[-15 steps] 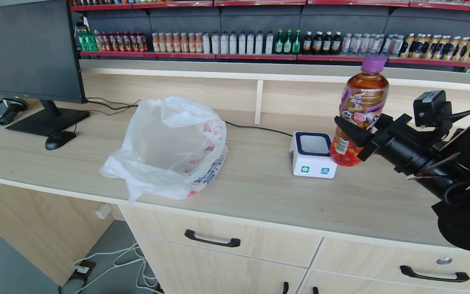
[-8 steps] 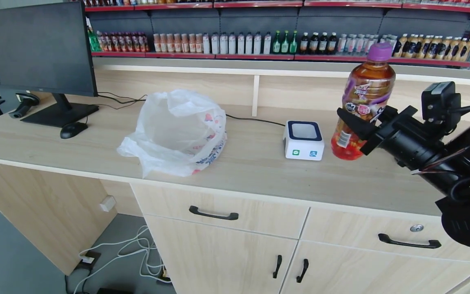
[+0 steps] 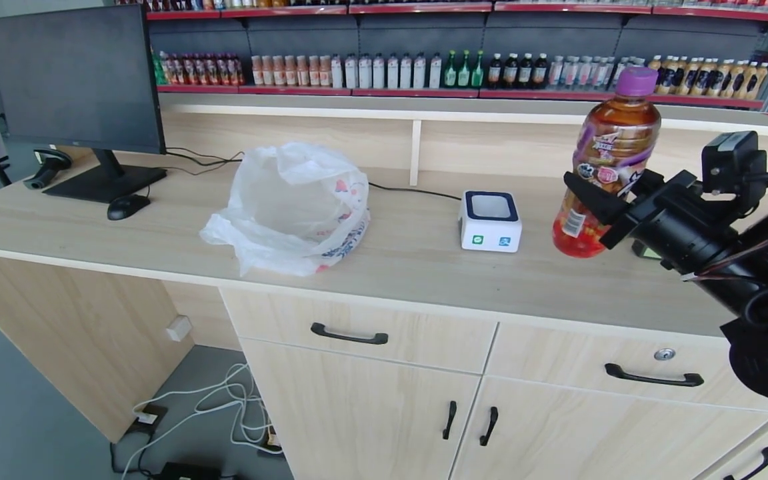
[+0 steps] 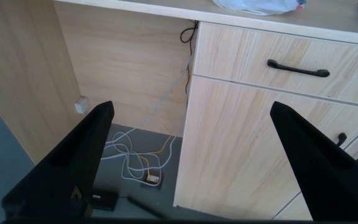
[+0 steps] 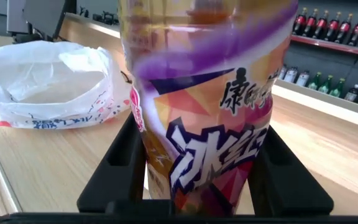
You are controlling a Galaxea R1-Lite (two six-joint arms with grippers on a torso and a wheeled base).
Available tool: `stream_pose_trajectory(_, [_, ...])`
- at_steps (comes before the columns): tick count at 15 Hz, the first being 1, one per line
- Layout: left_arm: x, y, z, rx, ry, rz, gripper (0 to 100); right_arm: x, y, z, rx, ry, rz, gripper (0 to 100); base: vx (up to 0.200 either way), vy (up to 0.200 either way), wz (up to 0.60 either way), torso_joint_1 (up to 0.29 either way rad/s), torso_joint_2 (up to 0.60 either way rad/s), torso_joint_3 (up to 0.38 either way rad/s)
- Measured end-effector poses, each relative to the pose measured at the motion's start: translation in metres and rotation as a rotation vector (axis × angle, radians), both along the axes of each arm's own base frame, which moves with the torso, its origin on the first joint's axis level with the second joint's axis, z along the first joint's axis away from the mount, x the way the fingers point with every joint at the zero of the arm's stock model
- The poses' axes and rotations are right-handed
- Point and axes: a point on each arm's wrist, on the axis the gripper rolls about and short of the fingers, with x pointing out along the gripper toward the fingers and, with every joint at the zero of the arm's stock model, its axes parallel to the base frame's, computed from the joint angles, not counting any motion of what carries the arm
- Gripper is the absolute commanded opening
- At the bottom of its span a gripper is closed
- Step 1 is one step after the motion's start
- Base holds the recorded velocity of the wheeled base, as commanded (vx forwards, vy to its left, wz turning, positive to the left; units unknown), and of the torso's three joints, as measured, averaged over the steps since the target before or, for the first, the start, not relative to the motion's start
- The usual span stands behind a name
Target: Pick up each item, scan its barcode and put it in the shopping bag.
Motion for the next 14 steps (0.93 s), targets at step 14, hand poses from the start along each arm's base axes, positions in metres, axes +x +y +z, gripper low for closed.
stream_pose_trajectory(14, [0.000, 0.000, 0.000, -0.002, 0.000, 0.000, 100, 0.001, -0.014, 0.001, 0.000, -0.004, -0.044, 0, 0.000, 0.114, -0.34, 0.003, 0.00, 0.002])
